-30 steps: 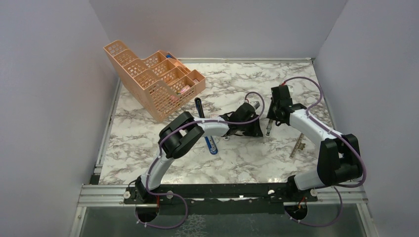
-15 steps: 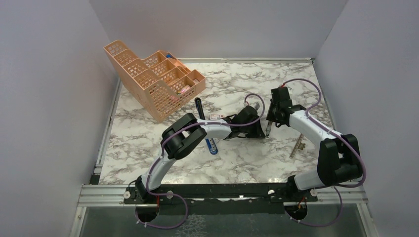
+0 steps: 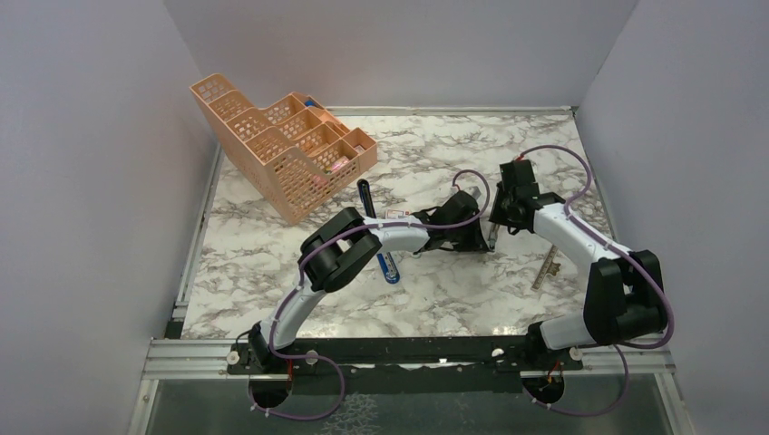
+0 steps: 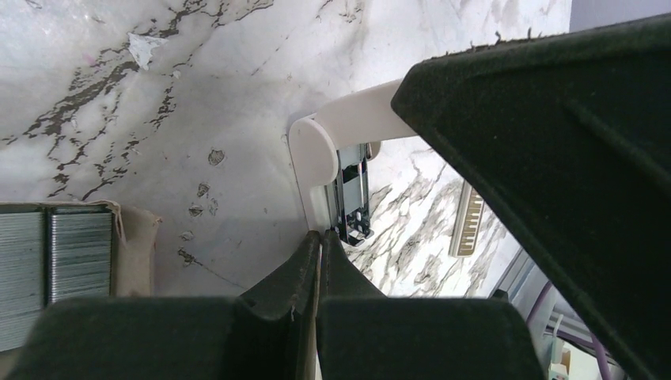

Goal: Load the staples into the stapler

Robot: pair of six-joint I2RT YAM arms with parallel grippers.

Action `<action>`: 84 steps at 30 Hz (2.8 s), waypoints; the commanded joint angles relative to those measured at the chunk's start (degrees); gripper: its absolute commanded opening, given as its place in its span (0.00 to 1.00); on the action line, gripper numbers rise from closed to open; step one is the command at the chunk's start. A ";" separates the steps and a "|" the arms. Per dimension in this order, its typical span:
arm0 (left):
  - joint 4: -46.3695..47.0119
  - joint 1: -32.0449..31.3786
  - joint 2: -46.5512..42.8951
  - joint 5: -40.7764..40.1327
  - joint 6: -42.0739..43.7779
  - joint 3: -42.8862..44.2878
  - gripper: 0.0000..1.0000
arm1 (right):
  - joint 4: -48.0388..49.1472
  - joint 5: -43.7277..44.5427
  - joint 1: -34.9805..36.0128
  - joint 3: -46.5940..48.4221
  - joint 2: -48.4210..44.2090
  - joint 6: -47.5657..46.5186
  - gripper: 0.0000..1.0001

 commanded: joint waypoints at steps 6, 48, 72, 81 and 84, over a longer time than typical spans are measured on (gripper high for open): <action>-5.23 -0.31 3.72 -5.25 1.45 1.20 0.00 | -6.22 -5.18 0.09 -0.70 -2.38 1.57 0.26; -2.32 0.22 1.01 -5.14 1.32 -2.14 0.00 | -1.10 -3.30 0.17 -11.28 1.93 7.66 0.25; -1.10 0.48 -3.57 -6.57 3.20 -5.40 0.11 | -4.24 0.13 0.17 -7.16 6.00 6.93 0.26; -1.22 0.48 -4.06 -6.39 3.94 -5.22 0.13 | -4.93 1.48 0.17 -5.56 6.28 6.96 0.29; -1.62 0.45 -4.54 -6.90 4.52 -5.00 0.15 | -6.00 2.11 0.18 -3.76 3.55 6.60 0.34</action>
